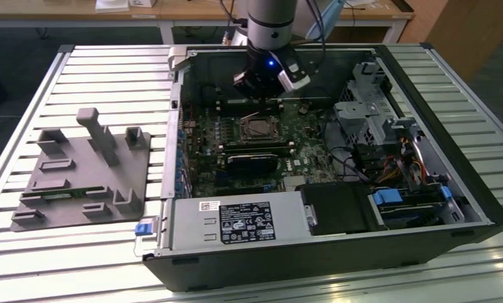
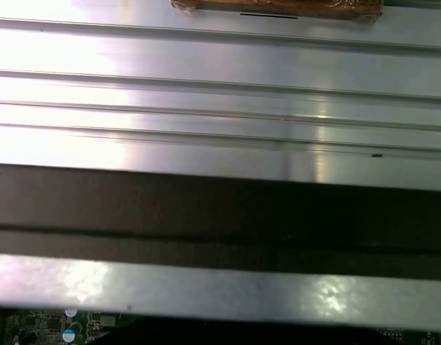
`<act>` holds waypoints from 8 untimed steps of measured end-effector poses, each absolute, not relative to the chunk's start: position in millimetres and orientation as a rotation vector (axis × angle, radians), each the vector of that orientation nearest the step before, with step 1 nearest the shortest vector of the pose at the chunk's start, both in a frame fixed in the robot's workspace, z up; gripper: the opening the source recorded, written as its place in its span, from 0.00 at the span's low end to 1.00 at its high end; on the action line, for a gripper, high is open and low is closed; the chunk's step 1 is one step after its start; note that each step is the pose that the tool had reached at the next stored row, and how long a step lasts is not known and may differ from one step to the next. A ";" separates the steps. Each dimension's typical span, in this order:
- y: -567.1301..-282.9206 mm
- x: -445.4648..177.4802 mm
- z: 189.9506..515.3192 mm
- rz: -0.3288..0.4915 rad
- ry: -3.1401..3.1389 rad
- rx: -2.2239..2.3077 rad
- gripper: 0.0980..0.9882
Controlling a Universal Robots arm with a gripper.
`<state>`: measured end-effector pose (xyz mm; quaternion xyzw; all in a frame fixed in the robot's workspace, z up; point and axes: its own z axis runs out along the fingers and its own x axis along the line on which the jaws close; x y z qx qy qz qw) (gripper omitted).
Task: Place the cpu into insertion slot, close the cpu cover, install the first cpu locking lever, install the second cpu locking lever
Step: 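Install the first cpu locking lever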
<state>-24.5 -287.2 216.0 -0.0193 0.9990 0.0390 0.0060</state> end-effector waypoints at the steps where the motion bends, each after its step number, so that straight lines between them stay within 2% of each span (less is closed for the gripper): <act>1: -287.2 -24.0 215.6 0.122 3.127 -0.060 0.01; 8: -286.8 -20.4 211.9 0.122 3.127 -0.060 0.01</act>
